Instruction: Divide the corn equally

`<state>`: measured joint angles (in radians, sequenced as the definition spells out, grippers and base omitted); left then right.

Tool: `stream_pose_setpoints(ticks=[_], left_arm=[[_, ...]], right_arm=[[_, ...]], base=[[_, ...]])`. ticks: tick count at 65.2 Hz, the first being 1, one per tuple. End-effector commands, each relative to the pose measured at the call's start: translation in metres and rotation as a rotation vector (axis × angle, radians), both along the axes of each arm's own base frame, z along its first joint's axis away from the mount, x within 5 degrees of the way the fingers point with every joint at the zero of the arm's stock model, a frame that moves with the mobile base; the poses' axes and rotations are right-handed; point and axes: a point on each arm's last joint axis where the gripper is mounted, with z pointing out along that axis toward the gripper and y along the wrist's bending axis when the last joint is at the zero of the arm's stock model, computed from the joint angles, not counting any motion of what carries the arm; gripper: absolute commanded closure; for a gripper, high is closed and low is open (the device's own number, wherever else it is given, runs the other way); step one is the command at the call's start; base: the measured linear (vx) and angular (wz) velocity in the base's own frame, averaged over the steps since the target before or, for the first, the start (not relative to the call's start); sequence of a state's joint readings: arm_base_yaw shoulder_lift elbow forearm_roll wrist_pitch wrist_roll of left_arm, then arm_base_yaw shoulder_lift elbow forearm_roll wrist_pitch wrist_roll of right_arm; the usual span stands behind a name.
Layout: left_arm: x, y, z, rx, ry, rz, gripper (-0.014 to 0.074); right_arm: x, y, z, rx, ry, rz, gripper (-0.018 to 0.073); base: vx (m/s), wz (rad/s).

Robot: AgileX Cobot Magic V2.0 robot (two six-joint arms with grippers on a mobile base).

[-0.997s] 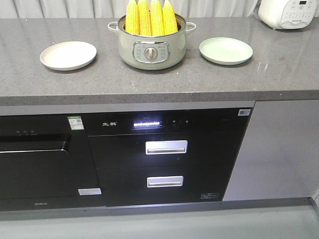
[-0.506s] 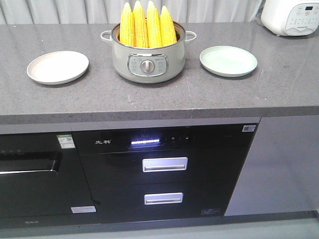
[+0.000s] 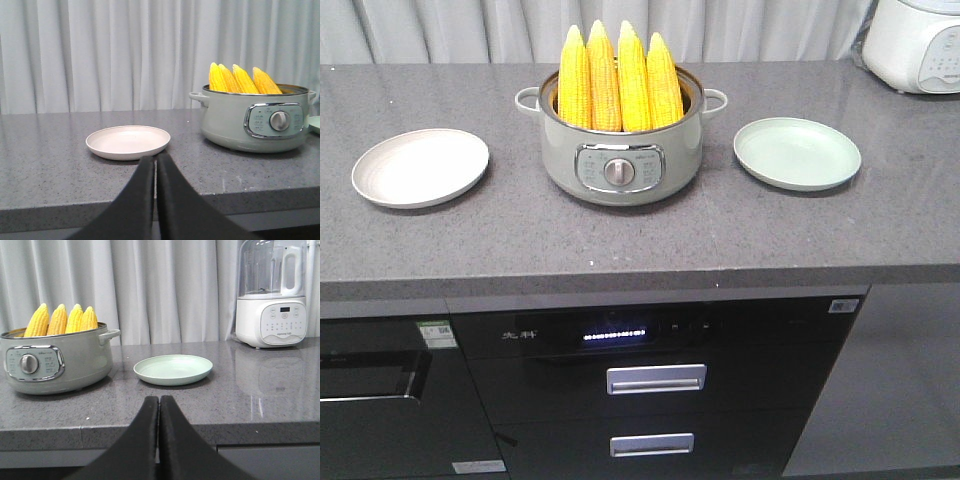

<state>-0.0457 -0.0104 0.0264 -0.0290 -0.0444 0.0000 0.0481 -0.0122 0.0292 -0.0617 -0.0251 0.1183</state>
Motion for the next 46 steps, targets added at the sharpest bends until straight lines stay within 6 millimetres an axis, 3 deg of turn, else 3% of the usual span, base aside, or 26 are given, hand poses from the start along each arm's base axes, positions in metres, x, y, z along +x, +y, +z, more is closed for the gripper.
stream_pose_setpoints(ticks=[1,46], left_arm=[[-0.0017,0.0006,0.0028,-0.013,-0.073,0.005,0.0603],[-0.0017,0.0006,0.0028,-0.013,-0.073,0.005,0.0603]], right_arm=[[-0.0008,0.0002,0.0050,-0.010,-0.077,-0.002,0.0570],[-0.0008,0.0002,0.0050,-0.010,-0.077,-0.002,0.0570]], base=[[0.16,0.02],[0.16,0.02]])
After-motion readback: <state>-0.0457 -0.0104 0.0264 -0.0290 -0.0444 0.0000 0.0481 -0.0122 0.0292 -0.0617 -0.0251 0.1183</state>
